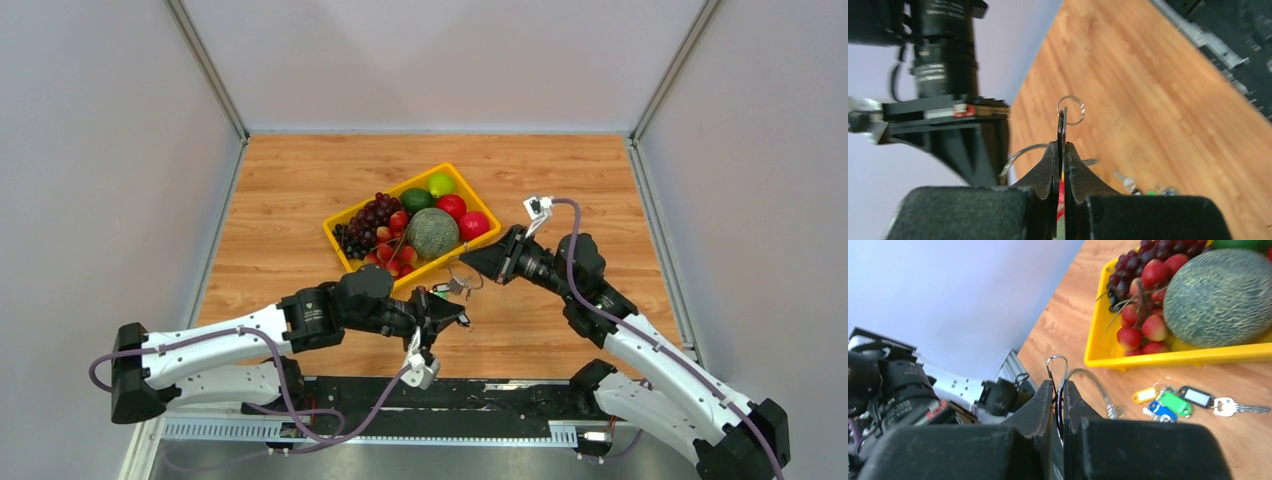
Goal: Remove the keys from the keyring
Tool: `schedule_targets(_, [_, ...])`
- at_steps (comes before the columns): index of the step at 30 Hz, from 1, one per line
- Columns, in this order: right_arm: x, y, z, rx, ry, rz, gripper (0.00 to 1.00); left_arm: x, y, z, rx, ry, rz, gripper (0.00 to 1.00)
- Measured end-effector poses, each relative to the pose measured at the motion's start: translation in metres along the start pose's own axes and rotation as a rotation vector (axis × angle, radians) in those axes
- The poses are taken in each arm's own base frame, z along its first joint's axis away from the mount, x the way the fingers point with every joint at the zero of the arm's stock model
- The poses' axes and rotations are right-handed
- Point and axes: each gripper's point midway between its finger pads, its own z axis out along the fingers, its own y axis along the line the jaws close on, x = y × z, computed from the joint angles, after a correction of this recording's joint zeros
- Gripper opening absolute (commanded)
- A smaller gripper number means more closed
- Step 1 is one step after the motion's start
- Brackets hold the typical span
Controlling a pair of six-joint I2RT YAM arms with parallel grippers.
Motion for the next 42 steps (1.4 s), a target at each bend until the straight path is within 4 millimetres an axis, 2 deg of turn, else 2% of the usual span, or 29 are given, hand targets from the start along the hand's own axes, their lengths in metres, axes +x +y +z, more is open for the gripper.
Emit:
schedule_targets(5, [-0.025, -0.008, -0.017, 0.082, -0.157, -0.062, 0.0, -0.006, -0.02, 0.018, 0.074, -0.054, -0.202, 0.0])
schedule_targets(7, [-0.034, -0.014, -0.026, 0.136, -0.213, -0.112, 0.0, -0.002, -0.016, 0.022, 0.039, -0.026, -0.322, 0.0])
schedule_targets(10, [-0.043, -0.031, -0.041, 0.246, -0.267, -0.175, 0.0, 0.015, 0.003, 0.027, -0.097, 0.062, -0.58, 0.0])
schedule_targets(13, [-0.048, -0.052, -0.059, 0.382, -0.305, -0.238, 0.0, 0.043, 0.017, 0.036, -0.246, 0.167, -0.885, 0.01])
schedule_targets(15, [-0.051, -0.062, -0.069, 0.447, -0.322, -0.27, 0.0, 0.07, 0.016, 0.045, -0.326, 0.25, -1.071, 0.02])
schedule_targets(20, [-0.056, -0.076, -0.089, 0.567, -0.335, -0.336, 0.0, 0.142, -0.029, 0.056, -0.433, 0.496, -1.391, 0.03])
schedule_targets(21, [-0.058, -0.077, -0.092, 0.581, -0.336, -0.347, 0.0, 0.153, -0.039, 0.056, -0.446, 0.541, -1.431, 0.06])
schedule_targets(22, [-0.059, -0.078, -0.093, 0.59, -0.337, -0.353, 0.0, 0.165, -0.05, 0.056, -0.46, 0.587, -1.472, 0.21])
schedule_targets(23, [-0.06, -0.078, -0.095, 0.597, -0.339, -0.358, 0.0, 0.174, -0.057, 0.055, -0.474, 0.621, -1.497, 0.32])
schedule_targets(24, [-0.061, -0.078, -0.096, 0.605, -0.34, -0.361, 0.0, 0.18, -0.062, 0.055, -0.477, 0.644, -1.517, 0.57])
schedule_targets(25, [-0.061, -0.079, -0.097, 0.609, -0.341, -0.364, 0.0, 0.185, -0.067, 0.056, -0.474, 0.662, -1.532, 0.67])
schedule_targets(26, [-0.062, -0.079, -0.097, 0.613, -0.341, -0.366, 0.0, 0.187, -0.071, 0.058, -0.465, 0.674, -1.545, 0.82])
schedule_targets(28, [-0.06, -0.082, -0.096, 0.621, -0.333, -0.367, 0.0, 0.187, -0.073, 0.063, -0.443, 0.682, -1.566, 0.97])
schedule_targets(31, [-0.056, -0.089, -0.093, 0.639, -0.306, -0.362, 0.0, 0.184, -0.069, 0.066, -0.438, 0.677, -1.596, 1.0])
schedule_targets(34, [-0.044, -0.102, -0.084, 0.654, -0.262, -0.341, 0.0, 0.179, -0.066, 0.058, -0.443, 0.686, -1.606, 1.0])
schedule_targets(38, [-0.011, -0.129, -0.07, 0.666, -0.155, -0.303, 0.0, 0.166, -0.048, 0.033, -0.496, 0.688, -1.602, 1.0])
schedule_targets(42, [0.022, -0.142, -0.049, 0.616, -0.029, -0.252, 0.0, 0.148, -0.01, -0.003, -0.618, 0.63, -1.581, 1.0])
